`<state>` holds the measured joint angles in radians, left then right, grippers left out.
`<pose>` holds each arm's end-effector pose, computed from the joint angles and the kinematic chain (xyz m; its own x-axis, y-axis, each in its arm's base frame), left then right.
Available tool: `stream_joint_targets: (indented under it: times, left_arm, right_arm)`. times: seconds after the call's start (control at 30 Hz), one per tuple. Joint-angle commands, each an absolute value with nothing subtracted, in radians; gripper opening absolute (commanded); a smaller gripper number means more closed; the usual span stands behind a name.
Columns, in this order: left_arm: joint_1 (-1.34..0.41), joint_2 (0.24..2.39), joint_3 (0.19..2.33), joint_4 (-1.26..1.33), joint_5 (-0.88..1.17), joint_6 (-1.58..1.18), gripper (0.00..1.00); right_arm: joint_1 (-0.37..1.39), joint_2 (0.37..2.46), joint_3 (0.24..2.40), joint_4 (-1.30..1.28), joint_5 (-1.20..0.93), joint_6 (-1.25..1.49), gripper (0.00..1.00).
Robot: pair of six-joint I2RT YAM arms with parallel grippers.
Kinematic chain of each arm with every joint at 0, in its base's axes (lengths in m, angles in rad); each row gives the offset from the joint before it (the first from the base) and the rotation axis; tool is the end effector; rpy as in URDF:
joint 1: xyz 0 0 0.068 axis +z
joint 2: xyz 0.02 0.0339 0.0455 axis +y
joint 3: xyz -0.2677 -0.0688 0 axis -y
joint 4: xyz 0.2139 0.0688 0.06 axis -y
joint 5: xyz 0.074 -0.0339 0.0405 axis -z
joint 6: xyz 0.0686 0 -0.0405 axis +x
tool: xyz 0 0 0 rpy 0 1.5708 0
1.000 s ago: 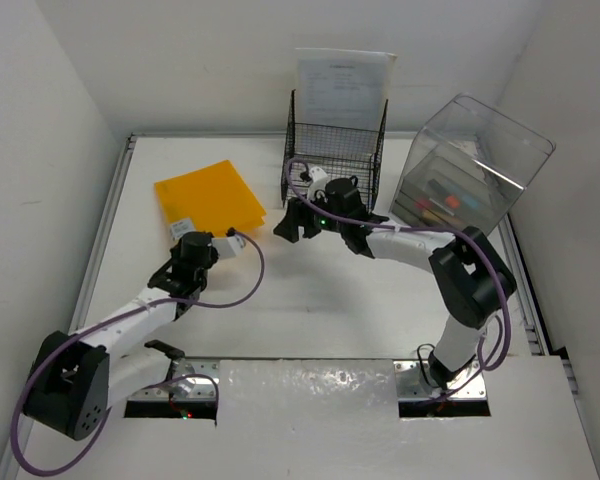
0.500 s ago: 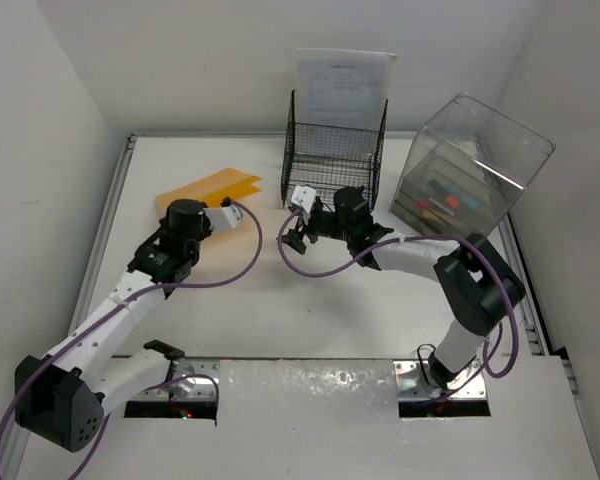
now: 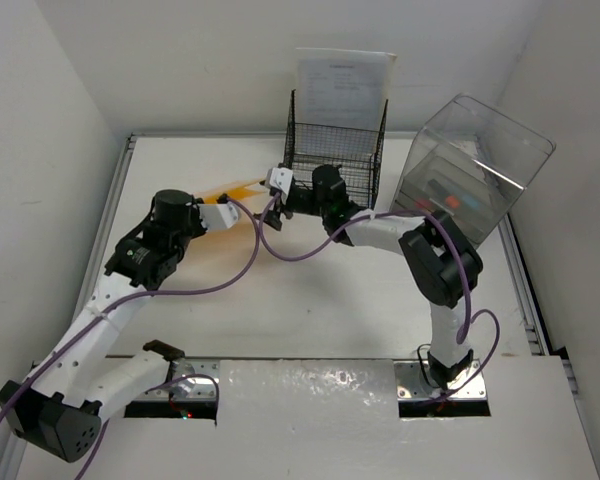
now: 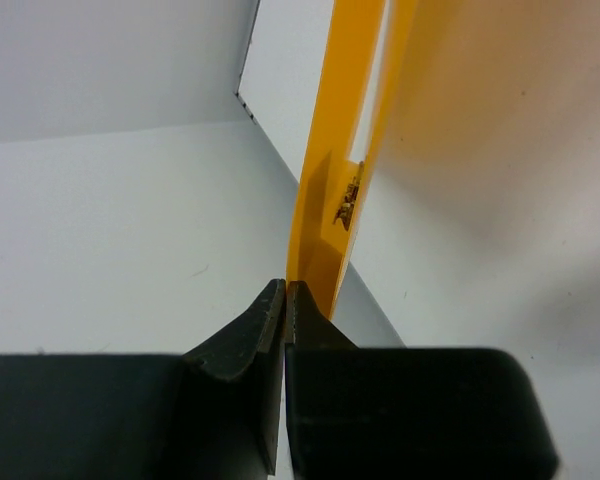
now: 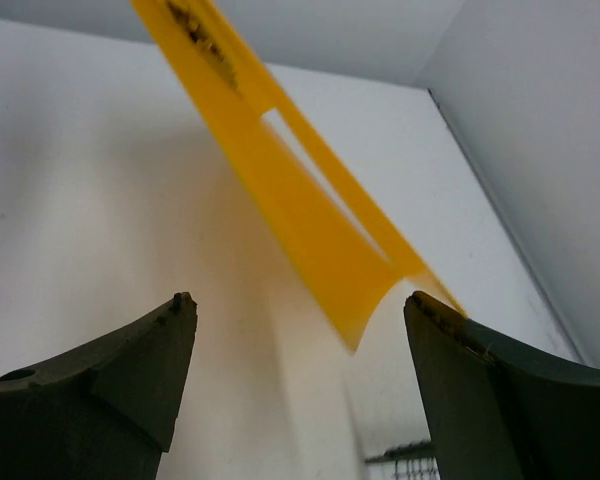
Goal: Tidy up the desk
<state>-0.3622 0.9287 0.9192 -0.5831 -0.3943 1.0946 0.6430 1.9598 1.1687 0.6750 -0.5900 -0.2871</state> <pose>0.1852 -0.0420 0.3091 -0.2135 0.9584 -0.1895 0.4775 0.2716 0.8356 0.3330 0.2972 0.2361 0.1774 -0.1611 -0.9709 -0.9282 0.3003 -0.2195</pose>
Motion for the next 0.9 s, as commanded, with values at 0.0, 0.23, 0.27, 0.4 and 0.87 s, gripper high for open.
stream_joint_targets:
  times: [0.0,0.23,0.27,0.4,0.87]
  left_arm:
    - [-0.368,0.887,0.985,-0.640,-0.342,1.101,0.00]
    - [-0.367,0.868,0.989,-0.666,-0.327,1.106,0.00]
    - [-0.367,0.868,0.995,-0.669,-0.321,1.108,0.00]
    - [-0.368,0.870,1.026,-0.680,-0.322,1.109,0.00]
    - [-0.368,0.877,1.025,-0.692,-0.331,1.118,0.00]
  right_arm:
    - [0.640,1.989,1.275,0.761,-0.692,-0.233,0.82]
    - [0.641,2.040,1.313,0.753,-0.793,-0.204,0.81]
    - [0.641,2.042,1.310,0.756,-0.792,-0.203,0.81]
    - [0.627,2.002,1.255,0.790,-0.784,-0.202,0.80]
    - [0.609,1.888,1.183,0.681,-0.745,-0.305,0.80]
